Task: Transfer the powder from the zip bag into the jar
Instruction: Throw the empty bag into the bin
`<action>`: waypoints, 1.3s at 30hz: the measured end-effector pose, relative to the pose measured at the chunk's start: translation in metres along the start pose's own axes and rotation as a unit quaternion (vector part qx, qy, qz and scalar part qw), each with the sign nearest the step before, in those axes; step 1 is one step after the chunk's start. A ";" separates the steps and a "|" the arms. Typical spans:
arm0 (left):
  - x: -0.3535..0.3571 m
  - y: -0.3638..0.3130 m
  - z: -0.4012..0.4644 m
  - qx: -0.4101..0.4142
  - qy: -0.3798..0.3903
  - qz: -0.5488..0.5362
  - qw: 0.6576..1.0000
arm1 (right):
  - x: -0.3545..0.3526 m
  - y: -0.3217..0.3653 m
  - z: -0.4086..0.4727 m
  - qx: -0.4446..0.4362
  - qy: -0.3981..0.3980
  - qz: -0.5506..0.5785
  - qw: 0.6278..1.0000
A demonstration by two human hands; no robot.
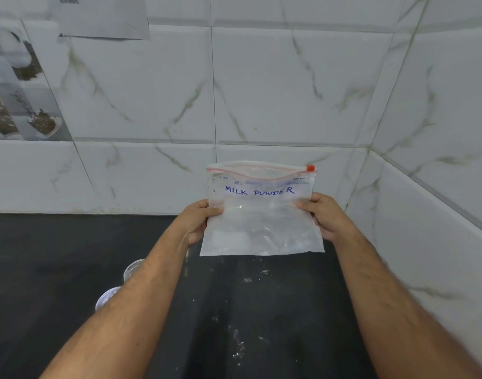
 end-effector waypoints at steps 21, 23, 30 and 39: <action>-0.004 0.095 -0.013 -0.206 0.020 0.040 0.978 | 0.003 -0.088 -0.058 0.229 -0.006 0.129 0.965; -0.001 0.100 -0.013 -0.199 0.023 0.049 0.978 | 0.012 -0.101 -0.084 0.277 0.036 0.166 0.946; 0.007 0.120 -0.040 -0.191 0.075 0.087 0.975 | 0.004 -0.123 -0.173 0.299 -0.049 0.038 0.952; 0.016 0.192 -0.119 -0.297 0.189 0.231 0.907 | -0.015 -0.127 -0.312 0.229 -0.245 0.047 0.941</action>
Point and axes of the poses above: each hand's wrist, its own z-axis towards the middle knuckle, its own x-axis out of the palm, y = z × x, the point moved 10 cm from there along z, towards the middle knuckle, and after that the axes turned 14 degrees about -z, right-handed, at the moved point
